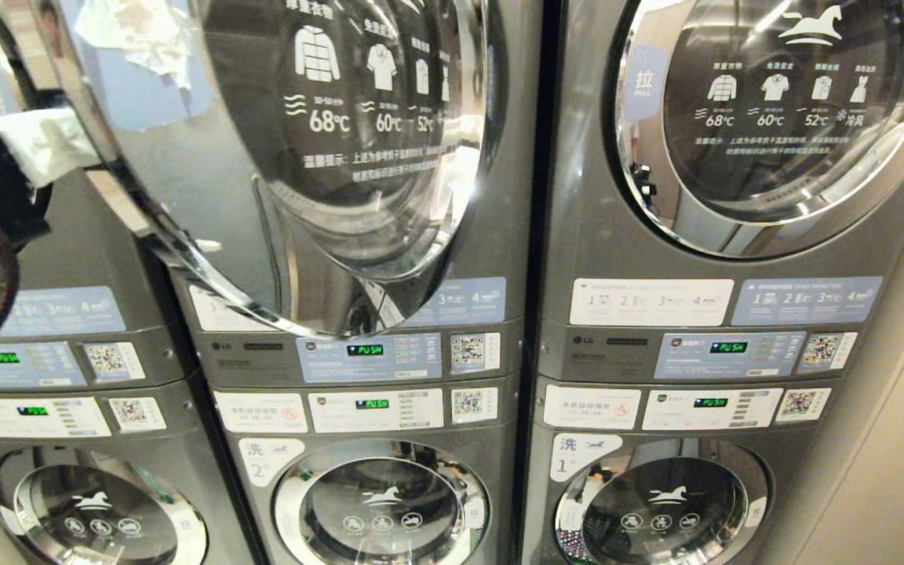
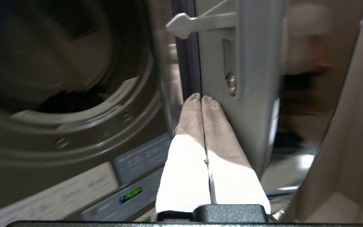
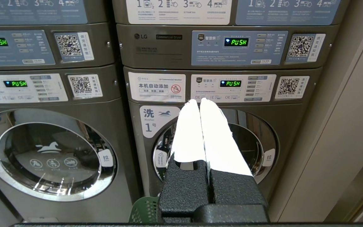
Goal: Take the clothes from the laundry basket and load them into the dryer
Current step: Open the dryer
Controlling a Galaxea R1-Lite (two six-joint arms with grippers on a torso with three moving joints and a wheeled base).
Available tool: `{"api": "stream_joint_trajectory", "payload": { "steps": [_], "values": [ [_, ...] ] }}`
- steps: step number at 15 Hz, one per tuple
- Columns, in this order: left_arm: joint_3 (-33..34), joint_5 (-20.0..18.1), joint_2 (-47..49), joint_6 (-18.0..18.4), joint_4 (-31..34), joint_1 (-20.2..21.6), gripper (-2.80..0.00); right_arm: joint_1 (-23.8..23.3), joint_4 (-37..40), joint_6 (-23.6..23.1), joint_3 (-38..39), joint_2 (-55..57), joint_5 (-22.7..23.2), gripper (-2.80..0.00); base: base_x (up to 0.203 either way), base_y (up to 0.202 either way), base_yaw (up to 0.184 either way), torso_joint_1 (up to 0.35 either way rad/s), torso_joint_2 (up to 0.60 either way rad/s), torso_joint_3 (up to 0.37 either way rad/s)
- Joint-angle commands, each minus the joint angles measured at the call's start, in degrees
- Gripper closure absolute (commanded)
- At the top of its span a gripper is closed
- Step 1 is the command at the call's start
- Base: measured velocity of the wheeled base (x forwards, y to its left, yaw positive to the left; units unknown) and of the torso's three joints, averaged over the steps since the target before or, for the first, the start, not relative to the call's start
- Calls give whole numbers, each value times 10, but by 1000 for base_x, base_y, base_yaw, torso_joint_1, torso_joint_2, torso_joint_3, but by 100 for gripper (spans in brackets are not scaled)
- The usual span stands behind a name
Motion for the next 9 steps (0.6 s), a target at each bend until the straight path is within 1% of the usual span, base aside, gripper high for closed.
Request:
{"api": "stream_joint_trajectory", "payload": {
  "steps": [1, 2, 4, 5, 6, 7, 8, 9],
  "values": [
    [0, -1, 0, 21, -2, -73, 0, 0, 0, 0, 0, 0, 0, 0, 0, 0, 0, 0, 0, 0],
    [0, 0, 0, 43, -2, -130, 0, 0, 0, 0, 0, 0, 0, 0, 0, 0, 0, 0, 0, 0],
    [5, 2, -3, 74, -1, -217, 0, 0, 0, 0, 0, 0, 0, 0, 0, 0, 0, 0, 0, 0],
    [12, 8, -9, 80, 0, -235, 0, 0, 0, 0, 0, 0, 0, 0, 0, 0, 0, 0, 0, 0],
    [18, 22, -17, 78, 0, -230, 0, 0, 0, 0, 0, 0, 0, 0, 0, 0, 0, 0, 0, 0],
    [27, 42, -28, 64, 0, -201, 0, 0, 0, 0, 0, 0, 0, 0, 0, 0, 0, 0, 0, 0],
    [46, 70, -49, 31, 2, -157, 0, 0, 0, 0, 0, 0, 0, 0, 0, 0, 0, 0, 0, 0],
    [79, 106, -77, -17, 5, -119, 0, 0, 0, 0, 0, 0, 0, 0, 0, 0, 0, 0, 0, 0]
  ]
}}
